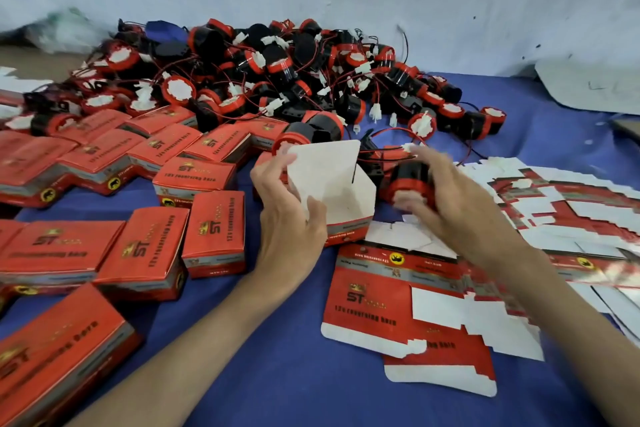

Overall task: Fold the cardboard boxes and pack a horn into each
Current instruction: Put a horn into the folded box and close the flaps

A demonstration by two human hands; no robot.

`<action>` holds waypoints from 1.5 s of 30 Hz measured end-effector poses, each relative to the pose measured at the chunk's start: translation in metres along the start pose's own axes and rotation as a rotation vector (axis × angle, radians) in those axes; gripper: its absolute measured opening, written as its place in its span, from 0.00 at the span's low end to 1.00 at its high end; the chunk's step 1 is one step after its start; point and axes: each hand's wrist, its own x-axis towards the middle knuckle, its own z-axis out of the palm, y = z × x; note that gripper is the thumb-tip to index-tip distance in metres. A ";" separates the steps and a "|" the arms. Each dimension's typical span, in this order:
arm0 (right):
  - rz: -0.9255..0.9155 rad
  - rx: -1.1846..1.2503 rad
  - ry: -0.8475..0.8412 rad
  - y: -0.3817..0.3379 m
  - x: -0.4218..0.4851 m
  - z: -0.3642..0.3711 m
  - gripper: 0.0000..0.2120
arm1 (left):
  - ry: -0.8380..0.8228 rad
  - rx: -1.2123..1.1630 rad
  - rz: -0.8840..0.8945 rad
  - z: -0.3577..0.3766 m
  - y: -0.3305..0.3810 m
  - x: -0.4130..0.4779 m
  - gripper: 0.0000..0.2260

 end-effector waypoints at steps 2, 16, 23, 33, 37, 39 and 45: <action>-0.032 0.216 0.203 -0.005 0.003 -0.013 0.21 | -0.086 0.087 0.056 -0.001 -0.001 0.000 0.19; -0.093 0.140 -0.112 -0.056 0.024 0.001 0.16 | -0.277 -0.218 -0.195 -0.004 0.002 -0.002 0.21; -0.140 -0.023 -0.110 -0.057 0.021 0.009 0.10 | -0.264 -0.269 -0.167 -0.013 0.009 -0.003 0.21; -0.200 -0.195 -0.263 -0.057 0.020 0.010 0.09 | -0.351 -0.318 -0.315 -0.007 0.015 -0.005 0.17; -0.200 -0.182 -0.192 -0.066 0.016 0.011 0.13 | -0.346 -0.367 -0.324 -0.004 0.021 -0.007 0.15; -0.145 -0.198 -0.161 -0.069 0.013 0.013 0.14 | -0.331 -0.355 -0.304 -0.004 0.022 -0.008 0.14; -0.172 -0.191 -0.244 -0.056 0.020 0.007 0.14 | -0.276 -0.318 -0.289 -0.003 0.021 -0.006 0.14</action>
